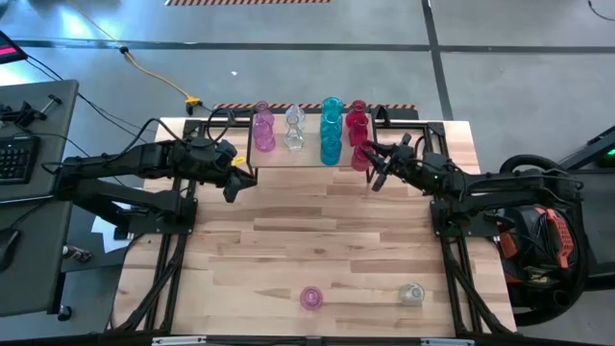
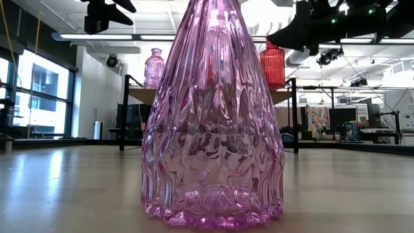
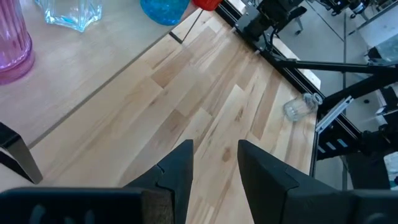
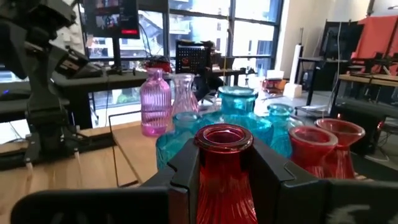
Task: Sort vases onto shelf
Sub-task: Put the red vase on the shelf aligned with the other red vases
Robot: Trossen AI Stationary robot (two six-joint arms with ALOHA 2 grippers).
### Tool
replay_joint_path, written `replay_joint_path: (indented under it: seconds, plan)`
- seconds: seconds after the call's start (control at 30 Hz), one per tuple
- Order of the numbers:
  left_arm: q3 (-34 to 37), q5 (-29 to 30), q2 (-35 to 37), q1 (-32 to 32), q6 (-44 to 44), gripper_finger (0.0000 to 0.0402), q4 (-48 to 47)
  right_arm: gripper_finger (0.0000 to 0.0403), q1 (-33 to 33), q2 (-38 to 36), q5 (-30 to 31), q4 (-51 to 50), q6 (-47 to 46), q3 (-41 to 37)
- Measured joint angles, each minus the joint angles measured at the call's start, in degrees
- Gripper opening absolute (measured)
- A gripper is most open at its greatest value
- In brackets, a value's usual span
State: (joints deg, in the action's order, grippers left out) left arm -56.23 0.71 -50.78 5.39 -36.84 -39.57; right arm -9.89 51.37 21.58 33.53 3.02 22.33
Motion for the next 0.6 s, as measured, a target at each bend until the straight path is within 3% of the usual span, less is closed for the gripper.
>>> replay_joint_path:
  seconds: [0.6]
  plan:
    - [0.0, 0.0, 0.0, 0.0, 0.0, 0.0117, 0.0, 0.0073, 0.0, 0.1, 3.7, 0.1, -1.7, 0.0]
